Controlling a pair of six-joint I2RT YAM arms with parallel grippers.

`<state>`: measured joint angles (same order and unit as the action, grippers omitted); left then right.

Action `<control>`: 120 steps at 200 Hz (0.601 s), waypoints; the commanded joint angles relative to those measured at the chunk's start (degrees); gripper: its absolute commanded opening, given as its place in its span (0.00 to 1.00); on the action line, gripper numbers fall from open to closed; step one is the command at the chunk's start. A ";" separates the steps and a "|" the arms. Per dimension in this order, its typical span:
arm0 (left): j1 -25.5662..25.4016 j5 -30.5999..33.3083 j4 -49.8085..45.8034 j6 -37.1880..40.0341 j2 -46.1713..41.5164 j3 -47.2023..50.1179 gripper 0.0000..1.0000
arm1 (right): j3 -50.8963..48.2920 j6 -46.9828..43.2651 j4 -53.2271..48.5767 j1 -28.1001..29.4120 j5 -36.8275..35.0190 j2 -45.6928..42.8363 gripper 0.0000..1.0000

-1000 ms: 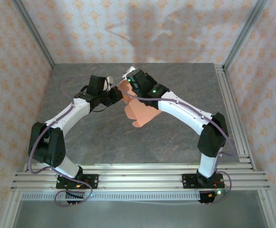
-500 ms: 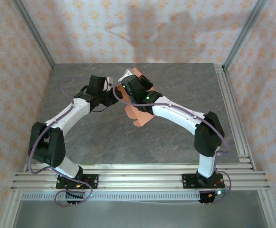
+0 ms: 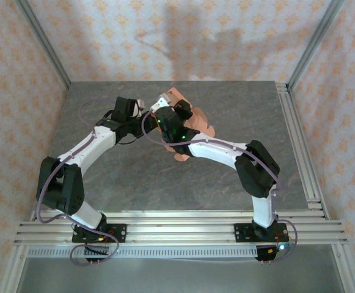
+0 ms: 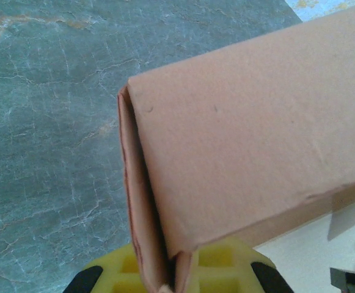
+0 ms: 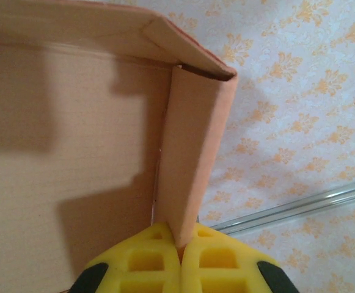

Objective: Fold the paper box

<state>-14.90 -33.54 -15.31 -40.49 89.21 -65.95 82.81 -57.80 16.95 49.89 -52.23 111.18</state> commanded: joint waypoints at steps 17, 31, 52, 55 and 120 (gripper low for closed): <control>-1.08 -2.28 1.00 0.84 -3.43 -2.63 0.00 | 1.42 1.44 -3.41 0.12 -1.28 0.46 0.00; -1.11 -1.89 0.49 1.03 -3.13 -2.69 0.00 | 1.84 7.19 -9.47 0.12 2.52 -2.41 0.01; -1.04 -1.52 -0.10 0.96 -2.34 -3.26 0.00 | 1.75 15.74 -16.35 0.12 9.16 -7.37 0.22; -1.14 -1.45 -0.24 0.94 -2.23 -3.30 0.00 | 1.68 16.71 -16.90 0.12 10.22 -8.10 0.25; -1.10 -0.73 -2.17 2.55 -2.36 -3.90 0.00 | -3.53 28.09 -28.10 -2.04 41.06 -24.82 0.65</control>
<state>-15.81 -33.71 -16.16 -40.03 89.06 -68.27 80.49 -36.73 -3.84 49.65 -26.70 91.64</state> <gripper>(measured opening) 0.056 0.608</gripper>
